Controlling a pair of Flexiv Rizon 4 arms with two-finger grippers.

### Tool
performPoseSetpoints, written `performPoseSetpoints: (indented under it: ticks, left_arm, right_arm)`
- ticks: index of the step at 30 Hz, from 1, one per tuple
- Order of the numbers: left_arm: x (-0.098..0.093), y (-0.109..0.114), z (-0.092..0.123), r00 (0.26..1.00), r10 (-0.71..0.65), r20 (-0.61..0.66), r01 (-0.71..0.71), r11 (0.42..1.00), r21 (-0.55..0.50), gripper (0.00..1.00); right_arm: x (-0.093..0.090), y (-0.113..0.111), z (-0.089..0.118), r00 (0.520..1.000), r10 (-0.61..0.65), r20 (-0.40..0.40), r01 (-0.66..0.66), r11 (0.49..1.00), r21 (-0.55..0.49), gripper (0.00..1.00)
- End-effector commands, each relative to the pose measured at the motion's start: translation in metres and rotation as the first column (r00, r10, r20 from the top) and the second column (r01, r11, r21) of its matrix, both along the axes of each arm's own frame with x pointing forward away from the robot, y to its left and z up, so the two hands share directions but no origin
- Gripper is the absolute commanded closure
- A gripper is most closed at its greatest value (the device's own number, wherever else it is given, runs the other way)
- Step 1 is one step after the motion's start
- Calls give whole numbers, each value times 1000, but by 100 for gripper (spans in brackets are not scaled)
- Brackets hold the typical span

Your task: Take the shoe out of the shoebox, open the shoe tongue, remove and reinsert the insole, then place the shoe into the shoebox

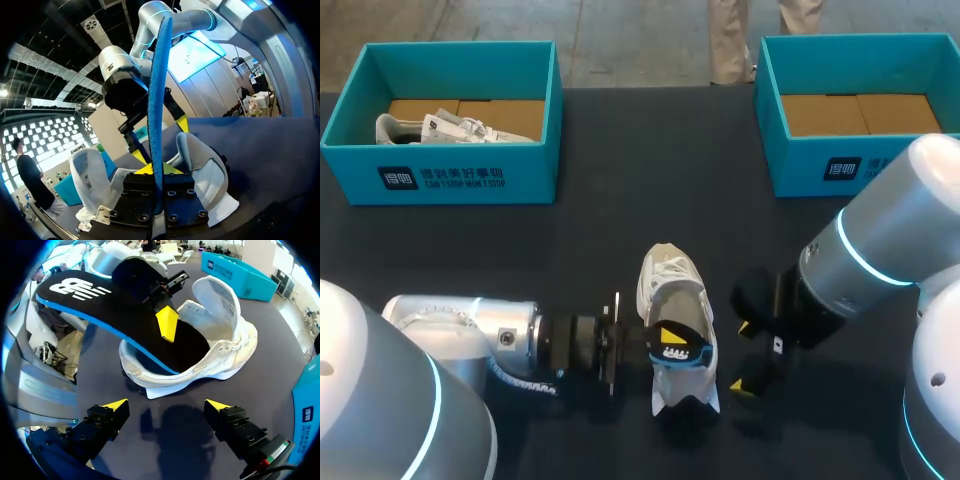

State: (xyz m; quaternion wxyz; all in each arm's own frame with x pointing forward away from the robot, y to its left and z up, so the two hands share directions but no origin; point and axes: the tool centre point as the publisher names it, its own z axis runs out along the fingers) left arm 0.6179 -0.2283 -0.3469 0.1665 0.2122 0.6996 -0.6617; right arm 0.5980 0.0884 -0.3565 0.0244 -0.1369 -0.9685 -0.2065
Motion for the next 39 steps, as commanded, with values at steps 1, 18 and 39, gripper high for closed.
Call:
performPoseSetpoints:
  ticks: [1, 18, 39]
  left_arm:
    - [-3, 0, 0, 1000, -2, 0, 2, 1000, 0, 100]
    - [-19, 0, 15, 999, -32, 15, 33, 999, -19, 80]
    - [-35, -8, 39, 994, -24, 106, 20, 999, 41, 83]
  right_arm:
    - [-1, 1, 0, 1000, -2, 2, 2, 1000, -3, 0]
    - [-1, 1, 0, 1000, -2, 2, 2, 1000, -3, 0]
    - [-1, 1, 0, 1000, -2, 2, 2, 1000, -3, 0]
